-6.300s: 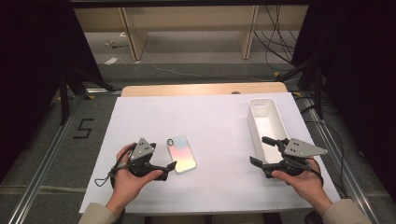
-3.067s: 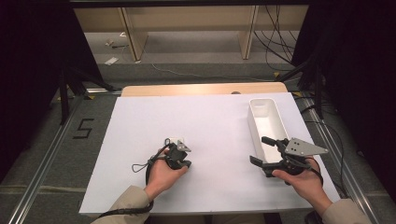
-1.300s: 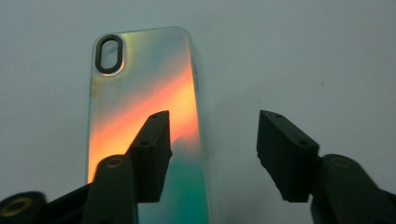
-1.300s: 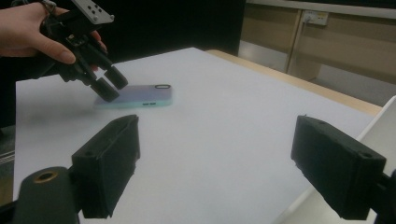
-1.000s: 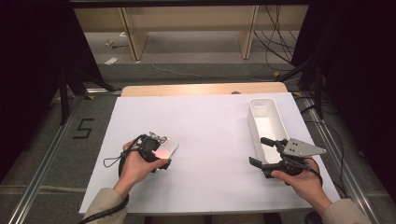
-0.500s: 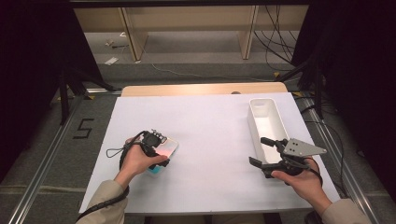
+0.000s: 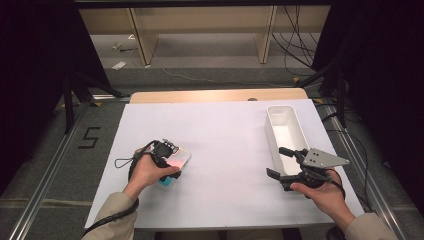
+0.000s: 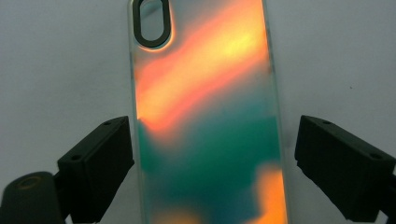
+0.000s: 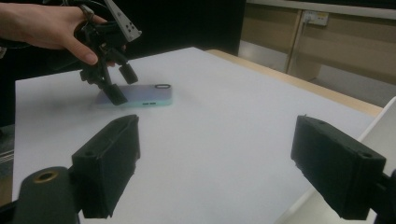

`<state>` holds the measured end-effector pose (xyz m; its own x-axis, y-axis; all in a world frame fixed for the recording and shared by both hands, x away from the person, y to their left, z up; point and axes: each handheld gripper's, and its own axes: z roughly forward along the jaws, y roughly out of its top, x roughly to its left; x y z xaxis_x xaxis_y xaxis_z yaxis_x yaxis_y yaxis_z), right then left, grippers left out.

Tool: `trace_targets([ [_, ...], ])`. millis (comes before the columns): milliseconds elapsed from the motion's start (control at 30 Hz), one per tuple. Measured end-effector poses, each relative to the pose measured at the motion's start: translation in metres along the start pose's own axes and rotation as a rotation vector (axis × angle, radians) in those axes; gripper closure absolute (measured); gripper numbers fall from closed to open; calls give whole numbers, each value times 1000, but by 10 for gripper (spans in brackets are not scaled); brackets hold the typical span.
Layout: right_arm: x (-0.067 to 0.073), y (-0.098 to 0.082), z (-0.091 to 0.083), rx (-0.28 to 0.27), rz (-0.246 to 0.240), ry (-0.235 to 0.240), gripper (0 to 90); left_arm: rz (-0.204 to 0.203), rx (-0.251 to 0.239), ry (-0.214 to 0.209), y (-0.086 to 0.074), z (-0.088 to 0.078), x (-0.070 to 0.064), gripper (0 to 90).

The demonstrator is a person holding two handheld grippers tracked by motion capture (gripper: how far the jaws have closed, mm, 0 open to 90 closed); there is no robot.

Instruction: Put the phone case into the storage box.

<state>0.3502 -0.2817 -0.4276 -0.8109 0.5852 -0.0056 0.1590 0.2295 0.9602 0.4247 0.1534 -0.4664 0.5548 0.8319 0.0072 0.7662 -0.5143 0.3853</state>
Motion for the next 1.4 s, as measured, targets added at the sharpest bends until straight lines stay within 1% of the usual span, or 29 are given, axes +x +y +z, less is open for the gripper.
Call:
trace_targets([
  [400,0,0,0,-1,0,1,165,-9,24,12,1,4,1,116],
  [533,0,0,0,-1,0,2,165,-8,33,12,2,6,1,116],
  [567,0,0,0,0,0,2,165,-2,39,14,2,6,2,116],
  [967,0,0,0,2,3,4,165,-12,50,0,3,9,3,108],
  [1300,0,0,1,5,3,4,165,-5,66,-4,5,9,5,103],
  [1333,0,0,1,5,3,4,165,-9,63,-4,5,10,5,103],
  [1400,0,0,1,5,3,4,165,-5,72,-7,5,10,6,102],
])
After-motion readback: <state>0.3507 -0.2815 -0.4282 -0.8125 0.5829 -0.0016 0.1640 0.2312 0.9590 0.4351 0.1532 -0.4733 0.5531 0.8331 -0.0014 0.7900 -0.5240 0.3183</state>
